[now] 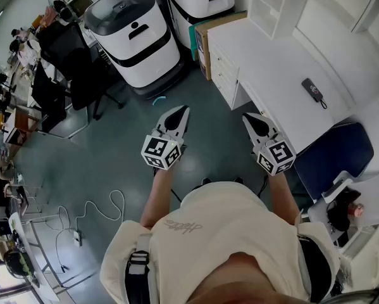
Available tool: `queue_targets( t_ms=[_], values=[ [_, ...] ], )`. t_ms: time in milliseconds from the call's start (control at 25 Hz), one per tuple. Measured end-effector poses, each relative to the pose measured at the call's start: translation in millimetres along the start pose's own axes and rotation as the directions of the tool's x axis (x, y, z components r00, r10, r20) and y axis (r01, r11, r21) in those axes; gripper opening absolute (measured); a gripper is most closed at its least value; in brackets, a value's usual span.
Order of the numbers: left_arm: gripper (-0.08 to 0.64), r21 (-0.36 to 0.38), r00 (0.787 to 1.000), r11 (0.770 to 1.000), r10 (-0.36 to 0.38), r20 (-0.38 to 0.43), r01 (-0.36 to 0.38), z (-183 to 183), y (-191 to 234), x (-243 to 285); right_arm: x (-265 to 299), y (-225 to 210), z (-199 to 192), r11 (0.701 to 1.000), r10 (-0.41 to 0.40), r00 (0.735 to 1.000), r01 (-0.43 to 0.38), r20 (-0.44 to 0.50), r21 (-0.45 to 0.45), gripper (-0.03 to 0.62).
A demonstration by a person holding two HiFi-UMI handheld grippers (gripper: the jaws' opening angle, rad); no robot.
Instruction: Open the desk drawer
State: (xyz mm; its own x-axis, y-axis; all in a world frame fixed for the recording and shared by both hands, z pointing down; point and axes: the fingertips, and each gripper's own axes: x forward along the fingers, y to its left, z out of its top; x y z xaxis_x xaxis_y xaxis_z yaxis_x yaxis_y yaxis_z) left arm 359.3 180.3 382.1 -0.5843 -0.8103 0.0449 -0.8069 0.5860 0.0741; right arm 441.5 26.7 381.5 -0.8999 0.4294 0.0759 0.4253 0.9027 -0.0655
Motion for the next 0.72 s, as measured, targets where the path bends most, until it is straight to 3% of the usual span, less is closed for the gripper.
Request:
queue_targets(
  t_ms=[160,720],
  values=[
    [0.003,-0.007,1.0,1.0,-0.005,-0.004,0.005,-3,14,-5,13,-3,0,0.998,-0.019,1.0,0.017,0.022,0.057,-0.003],
    [0.003,-0.042,0.999,0.999,-0.033,0.011,0.034,-15,72,-21,48,17,-13,0.993,-0.101,0.994,0.102,-0.03,0.052,-0.002]
  ],
)
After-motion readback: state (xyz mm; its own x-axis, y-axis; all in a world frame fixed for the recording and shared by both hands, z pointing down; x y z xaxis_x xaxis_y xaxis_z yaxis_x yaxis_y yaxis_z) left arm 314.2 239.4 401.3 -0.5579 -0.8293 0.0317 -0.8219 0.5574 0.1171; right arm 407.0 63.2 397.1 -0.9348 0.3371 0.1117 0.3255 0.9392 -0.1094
